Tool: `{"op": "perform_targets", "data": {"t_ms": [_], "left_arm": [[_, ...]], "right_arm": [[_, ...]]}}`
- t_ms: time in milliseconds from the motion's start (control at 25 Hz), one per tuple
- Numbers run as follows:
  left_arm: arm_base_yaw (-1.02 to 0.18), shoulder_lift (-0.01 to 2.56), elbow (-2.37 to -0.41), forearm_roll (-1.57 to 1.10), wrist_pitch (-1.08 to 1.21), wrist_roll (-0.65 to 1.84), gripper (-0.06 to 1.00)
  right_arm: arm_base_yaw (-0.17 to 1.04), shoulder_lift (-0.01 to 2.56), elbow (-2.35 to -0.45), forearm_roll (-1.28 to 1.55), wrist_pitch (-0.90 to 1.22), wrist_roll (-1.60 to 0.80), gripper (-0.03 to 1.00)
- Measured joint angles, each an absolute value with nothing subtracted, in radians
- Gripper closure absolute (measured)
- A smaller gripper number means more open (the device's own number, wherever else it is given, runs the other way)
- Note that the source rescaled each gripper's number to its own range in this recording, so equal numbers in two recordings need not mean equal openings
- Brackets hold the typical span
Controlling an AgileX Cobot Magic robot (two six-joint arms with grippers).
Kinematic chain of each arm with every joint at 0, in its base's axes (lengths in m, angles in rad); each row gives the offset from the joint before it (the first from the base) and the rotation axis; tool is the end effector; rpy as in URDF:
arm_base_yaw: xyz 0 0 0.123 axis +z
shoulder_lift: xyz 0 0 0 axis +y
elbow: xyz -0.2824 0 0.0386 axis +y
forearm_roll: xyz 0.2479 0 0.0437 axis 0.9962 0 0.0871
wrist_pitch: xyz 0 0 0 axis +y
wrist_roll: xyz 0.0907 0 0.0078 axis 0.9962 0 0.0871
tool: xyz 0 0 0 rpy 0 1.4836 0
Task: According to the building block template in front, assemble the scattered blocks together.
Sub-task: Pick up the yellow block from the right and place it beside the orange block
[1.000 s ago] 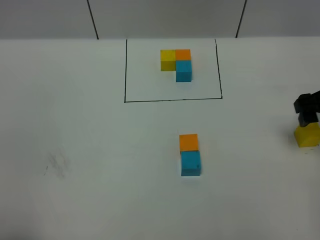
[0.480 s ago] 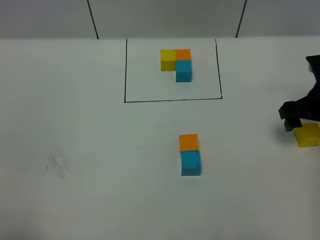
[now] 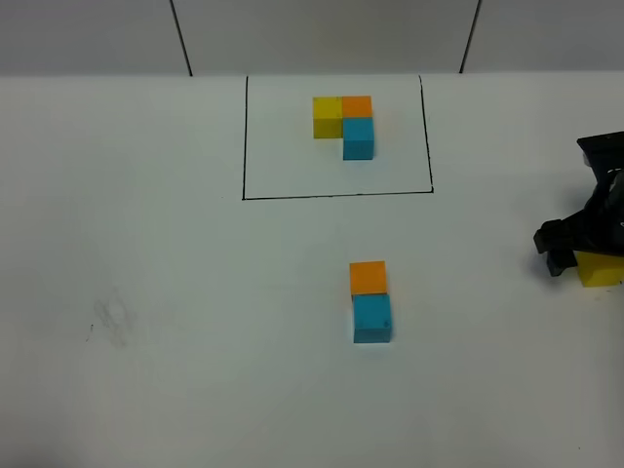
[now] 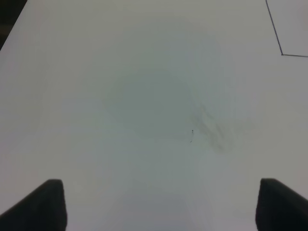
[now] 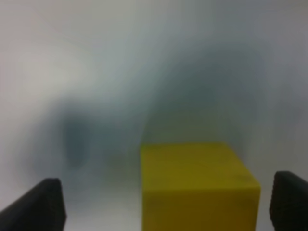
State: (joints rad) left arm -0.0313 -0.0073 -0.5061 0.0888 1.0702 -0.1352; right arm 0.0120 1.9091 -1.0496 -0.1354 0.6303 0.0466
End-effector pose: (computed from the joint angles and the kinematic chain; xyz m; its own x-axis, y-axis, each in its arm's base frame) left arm -0.0070 0.0073 0.2783 -0.4454 -0.0782 -0.8919 -0.0797 0.9957 -0.0475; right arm 0.3406 -0.0032 0.1279 -0.9832 -0.0746 -0.1664 -0.0603 0.9942 -0.0890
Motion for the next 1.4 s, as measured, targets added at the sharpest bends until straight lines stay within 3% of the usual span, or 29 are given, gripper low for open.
{"op": "perform_targets", "data": {"t_ms": [80, 160, 280, 640, 760, 1080, 1400], "left_arm": [[-0.031, -0.007, -0.506, 0.089, 1.07, -0.134, 0.26], [-0.031, -0.007, -0.506, 0.089, 1.07, -0.134, 0.26], [-0.031, -0.007, -0.506, 0.089, 1.07, -0.134, 0.26], [-0.031, -0.007, -0.506, 0.089, 1.07, -0.134, 0.26], [-0.031, -0.007, -0.506, 0.089, 1.07, -0.134, 0.26], [-0.031, -0.007, -0.506, 0.089, 1.07, -0.134, 0.26], [-0.031, -0.007, -0.506, 0.089, 1.07, -0.134, 0.26]], "right_arm": [[0.01, 1.915, -1.05, -0.14, 0.623, 0.047, 0.21], [0.002, 1.915, -1.05, -0.145, 0.619, 0.049, 0.32], [-0.01, 1.915, -1.05, -0.156, 0.62, 0.05, 0.72], [0.052, 1.865, -1.054, -0.213, 0.654, -0.021, 0.72], [0.151, 1.815, -1.114, -0.209, 0.717, -0.164, 0.72], [0.49, 1.857, -1.494, -0.13, 0.971, -0.545, 0.72], [0.746, 2.019, -1.746, -0.107, 1.097, -0.68, 0.72]]}}
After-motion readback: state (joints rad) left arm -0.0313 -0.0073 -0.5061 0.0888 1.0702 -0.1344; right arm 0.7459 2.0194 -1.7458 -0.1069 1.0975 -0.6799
